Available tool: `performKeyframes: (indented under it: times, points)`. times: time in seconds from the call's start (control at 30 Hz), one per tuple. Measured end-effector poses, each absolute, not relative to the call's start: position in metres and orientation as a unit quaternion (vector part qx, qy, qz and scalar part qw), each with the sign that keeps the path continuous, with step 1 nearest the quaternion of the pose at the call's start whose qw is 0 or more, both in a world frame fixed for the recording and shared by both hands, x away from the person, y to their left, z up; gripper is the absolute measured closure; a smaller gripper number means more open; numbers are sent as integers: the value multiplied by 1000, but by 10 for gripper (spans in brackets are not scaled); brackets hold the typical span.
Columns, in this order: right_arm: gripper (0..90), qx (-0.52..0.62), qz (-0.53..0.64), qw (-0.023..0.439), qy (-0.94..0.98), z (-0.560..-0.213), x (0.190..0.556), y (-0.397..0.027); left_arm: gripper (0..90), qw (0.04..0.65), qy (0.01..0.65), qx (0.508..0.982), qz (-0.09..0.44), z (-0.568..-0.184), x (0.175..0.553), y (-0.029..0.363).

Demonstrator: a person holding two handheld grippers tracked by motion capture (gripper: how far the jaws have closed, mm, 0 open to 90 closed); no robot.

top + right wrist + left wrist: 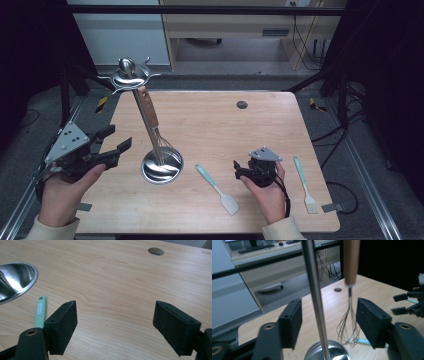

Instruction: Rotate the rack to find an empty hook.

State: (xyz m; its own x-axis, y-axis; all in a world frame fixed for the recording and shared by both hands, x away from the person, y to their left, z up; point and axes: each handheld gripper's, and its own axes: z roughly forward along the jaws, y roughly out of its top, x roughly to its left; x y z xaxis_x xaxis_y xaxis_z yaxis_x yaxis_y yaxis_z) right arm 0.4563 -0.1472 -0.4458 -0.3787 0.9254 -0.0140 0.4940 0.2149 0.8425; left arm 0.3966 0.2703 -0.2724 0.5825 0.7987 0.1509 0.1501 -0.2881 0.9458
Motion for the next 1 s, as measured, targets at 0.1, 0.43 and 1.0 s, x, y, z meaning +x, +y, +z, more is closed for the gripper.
performKeyframes:
  times: [0.1,0.43,1.0]
  points:
    - [205,490,394,273,728,-446,457,-149,510,502,316,736,327,-266,397,264]
    - [212,495,392,273,726,-446,457,-152,807,545,305,697,352,-231,395,249]
    - [217,493,392,272,728,-446,457,-152,899,555,319,671,373,-211,402,252]
